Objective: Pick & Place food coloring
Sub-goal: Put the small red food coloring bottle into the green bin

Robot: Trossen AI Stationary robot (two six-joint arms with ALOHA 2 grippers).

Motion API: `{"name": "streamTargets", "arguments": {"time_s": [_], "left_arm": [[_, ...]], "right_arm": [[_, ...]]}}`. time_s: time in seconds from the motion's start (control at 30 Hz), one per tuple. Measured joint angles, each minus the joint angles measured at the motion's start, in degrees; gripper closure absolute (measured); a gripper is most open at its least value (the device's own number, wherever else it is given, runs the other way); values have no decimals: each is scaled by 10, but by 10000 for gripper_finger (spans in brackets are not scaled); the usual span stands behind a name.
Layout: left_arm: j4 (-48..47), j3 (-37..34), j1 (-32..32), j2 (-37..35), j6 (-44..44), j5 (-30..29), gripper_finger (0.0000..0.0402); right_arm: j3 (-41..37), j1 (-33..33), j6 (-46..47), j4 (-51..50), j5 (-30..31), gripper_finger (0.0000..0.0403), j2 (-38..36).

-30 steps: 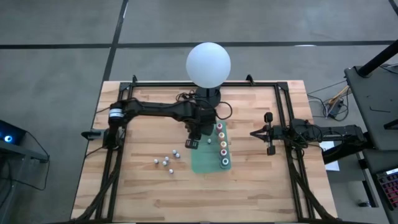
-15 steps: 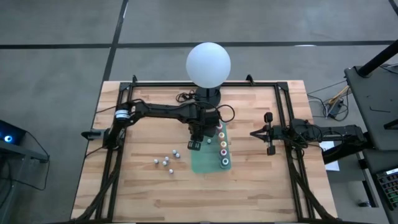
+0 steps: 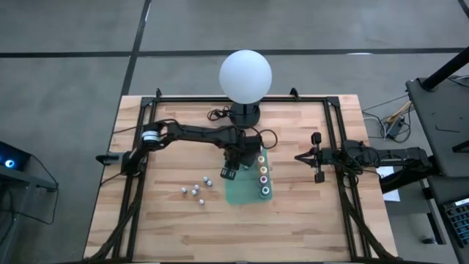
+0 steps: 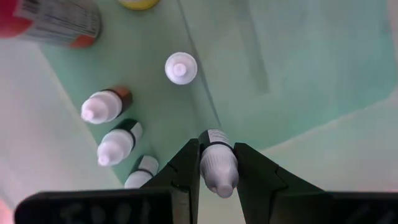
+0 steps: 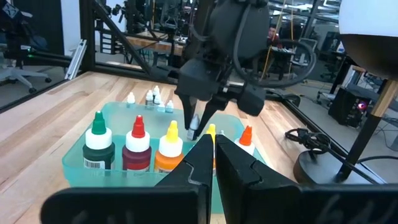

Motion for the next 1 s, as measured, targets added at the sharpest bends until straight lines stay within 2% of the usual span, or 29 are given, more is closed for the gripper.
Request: {"name": "streamTargets", "arguments": {"time_s": [0.5,1.0], "left_arm": [[21,11,0,26,53,0,344],[41,8,-1,26,63,0,344]], "right_arm": [[0,0,1,0,0,394,0],[0,0,0,0,0,394,0]]}}
